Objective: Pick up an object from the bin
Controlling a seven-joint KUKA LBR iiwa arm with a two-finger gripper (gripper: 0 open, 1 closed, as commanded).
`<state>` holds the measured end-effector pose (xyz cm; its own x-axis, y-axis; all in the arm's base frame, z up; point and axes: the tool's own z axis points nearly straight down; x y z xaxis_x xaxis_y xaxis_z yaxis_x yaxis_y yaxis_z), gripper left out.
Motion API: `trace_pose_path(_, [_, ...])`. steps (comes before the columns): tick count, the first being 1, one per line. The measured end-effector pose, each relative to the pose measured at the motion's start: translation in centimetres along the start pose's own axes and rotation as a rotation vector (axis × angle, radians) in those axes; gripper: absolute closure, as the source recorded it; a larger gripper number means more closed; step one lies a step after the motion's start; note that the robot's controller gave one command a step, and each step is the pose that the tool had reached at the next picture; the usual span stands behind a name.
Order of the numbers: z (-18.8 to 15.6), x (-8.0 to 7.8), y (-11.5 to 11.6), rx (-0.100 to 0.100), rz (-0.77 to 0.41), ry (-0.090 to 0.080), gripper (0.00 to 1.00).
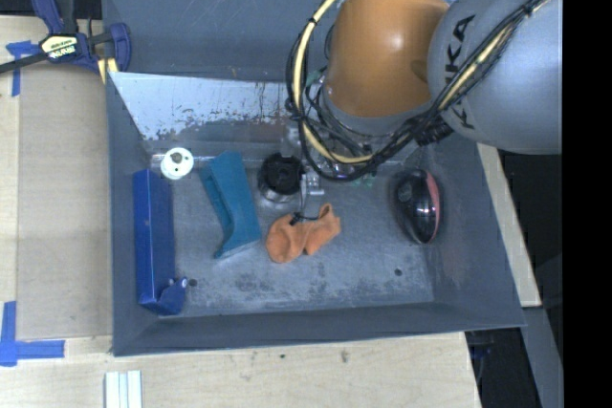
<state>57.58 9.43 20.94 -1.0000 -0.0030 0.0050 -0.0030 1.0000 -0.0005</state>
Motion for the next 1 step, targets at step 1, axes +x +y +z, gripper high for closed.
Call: trace_pose_path(1, [-0.52,-0.13,-0.05,-0.001,0.003,-0.008,0.0])
